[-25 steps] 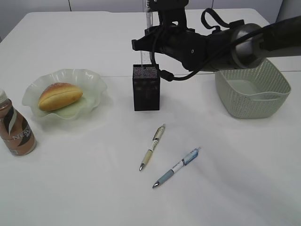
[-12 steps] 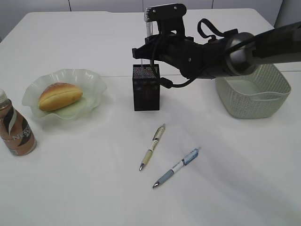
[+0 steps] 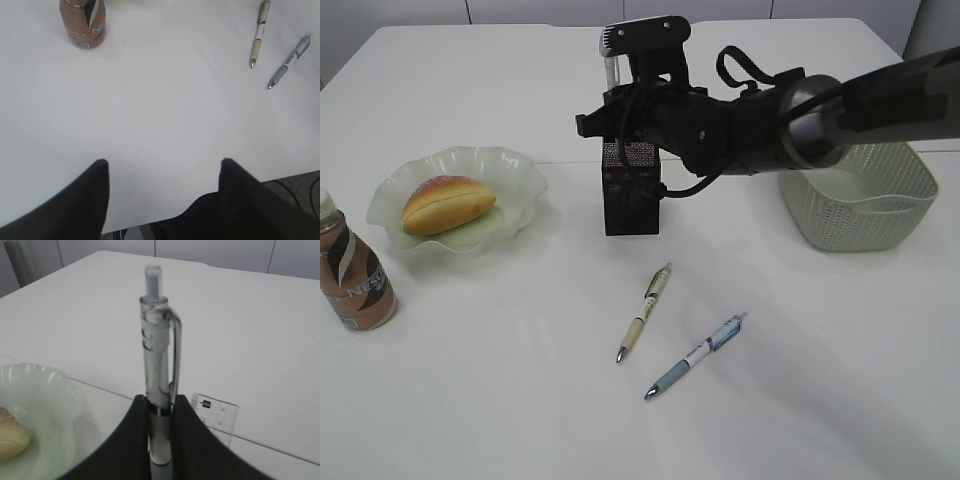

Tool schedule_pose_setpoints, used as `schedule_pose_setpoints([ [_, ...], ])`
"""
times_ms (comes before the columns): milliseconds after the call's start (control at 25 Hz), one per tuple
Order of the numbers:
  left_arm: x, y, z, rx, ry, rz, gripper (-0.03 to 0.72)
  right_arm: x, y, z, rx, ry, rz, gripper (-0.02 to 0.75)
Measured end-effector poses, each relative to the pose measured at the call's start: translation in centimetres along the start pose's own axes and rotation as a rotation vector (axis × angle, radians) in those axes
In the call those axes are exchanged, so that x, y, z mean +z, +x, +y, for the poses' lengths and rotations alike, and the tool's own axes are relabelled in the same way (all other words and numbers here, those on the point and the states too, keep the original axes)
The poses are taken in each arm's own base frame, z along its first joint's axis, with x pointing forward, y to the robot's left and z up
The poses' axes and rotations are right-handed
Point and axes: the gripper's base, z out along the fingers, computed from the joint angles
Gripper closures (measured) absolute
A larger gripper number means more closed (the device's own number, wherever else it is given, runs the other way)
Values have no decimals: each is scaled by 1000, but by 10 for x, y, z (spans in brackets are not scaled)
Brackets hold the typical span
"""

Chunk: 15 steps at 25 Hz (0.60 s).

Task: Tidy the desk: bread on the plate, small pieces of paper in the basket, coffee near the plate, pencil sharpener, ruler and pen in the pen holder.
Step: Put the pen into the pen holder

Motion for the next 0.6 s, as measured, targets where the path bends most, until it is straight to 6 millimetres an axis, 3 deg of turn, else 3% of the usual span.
schedule_pose_setpoints([
  [440, 0, 0, 0, 0, 0, 0, 191, 0, 2, 4, 8, -10, 22, 633],
  [600, 0, 0, 0, -1, 4, 1, 191, 0, 2, 2, 62, 4, 26, 543],
])
